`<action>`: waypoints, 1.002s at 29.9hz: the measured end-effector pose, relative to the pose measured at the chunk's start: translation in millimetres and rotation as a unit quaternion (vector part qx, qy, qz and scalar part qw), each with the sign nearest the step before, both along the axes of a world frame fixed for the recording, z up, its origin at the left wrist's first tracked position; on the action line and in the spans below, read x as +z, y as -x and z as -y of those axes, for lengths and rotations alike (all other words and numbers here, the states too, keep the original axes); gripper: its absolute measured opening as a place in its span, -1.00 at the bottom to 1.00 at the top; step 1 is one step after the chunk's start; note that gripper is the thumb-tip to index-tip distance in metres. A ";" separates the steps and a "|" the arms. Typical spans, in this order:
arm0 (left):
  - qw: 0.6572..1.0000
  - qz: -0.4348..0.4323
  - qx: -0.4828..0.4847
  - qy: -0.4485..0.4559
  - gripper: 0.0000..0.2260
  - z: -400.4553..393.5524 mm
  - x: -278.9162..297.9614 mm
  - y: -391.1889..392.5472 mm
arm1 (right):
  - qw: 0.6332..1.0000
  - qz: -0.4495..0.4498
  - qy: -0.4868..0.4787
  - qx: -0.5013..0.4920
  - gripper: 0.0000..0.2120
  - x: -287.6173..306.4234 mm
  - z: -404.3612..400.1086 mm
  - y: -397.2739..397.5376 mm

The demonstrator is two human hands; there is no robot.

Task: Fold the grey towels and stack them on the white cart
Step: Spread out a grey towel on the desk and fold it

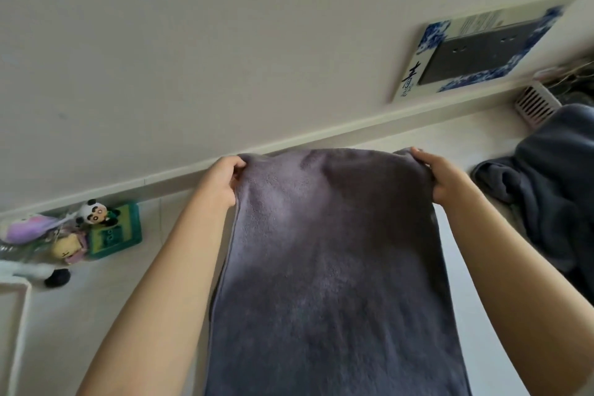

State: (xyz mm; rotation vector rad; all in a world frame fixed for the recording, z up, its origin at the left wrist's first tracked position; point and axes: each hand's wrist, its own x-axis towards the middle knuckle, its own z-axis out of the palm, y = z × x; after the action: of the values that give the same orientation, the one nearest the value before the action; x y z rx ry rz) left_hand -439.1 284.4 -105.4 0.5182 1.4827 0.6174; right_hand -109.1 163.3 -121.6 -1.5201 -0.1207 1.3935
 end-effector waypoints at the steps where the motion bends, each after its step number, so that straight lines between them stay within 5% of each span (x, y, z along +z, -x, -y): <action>1: 1.000 0.004 -0.004 -0.001 -0.80 -1.1 5.4 -1.3 | 1.000 0.001 0.001 0.002 -0.83 3.9 -0.2 -1.6; 10: 0.997 0.056 -0.051 -0.016 -0.77 6.9 48.8 -13.7 | 0.992 -0.022 -0.094 -0.075 -0.81 46.3 20.8 -9.2; 15: 0.978 0.085 0.024 -0.189 -0.89 5.5 60.2 -8.8 | 0.987 0.003 -0.129 -0.093 -0.84 62.6 33.2 -21.3; 18: 0.947 0.000 0.036 -0.319 -0.86 2.9 58.3 -4.0 | 0.980 0.063 -0.161 -0.095 -0.95 69.6 35.4 -27.7; 21: 0.924 -0.070 0.042 -0.375 -0.86 8.2 57.1 -8.7 | 0.972 0.093 -0.184 -0.116 -0.83 70.2 35.7 -27.3; 28: 0.943 -0.120 0.014 -0.310 -0.63 11.1 34.4 -27.8 | 0.976 0.142 -0.146 -0.077 -0.82 48.4 31.0 -20.0; 30: 0.940 -0.165 -0.016 -0.298 -0.57 16.9 26.8 -29.6 | 0.972 0.209 -0.091 -0.059 -0.62 42.7 34.4 -11.6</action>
State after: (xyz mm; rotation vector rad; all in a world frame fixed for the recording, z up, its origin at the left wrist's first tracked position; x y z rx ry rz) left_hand -409.5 267.5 -78.6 1.1577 1.5842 0.9982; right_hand -97.5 128.9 -78.9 -1.6168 -0.4016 0.9254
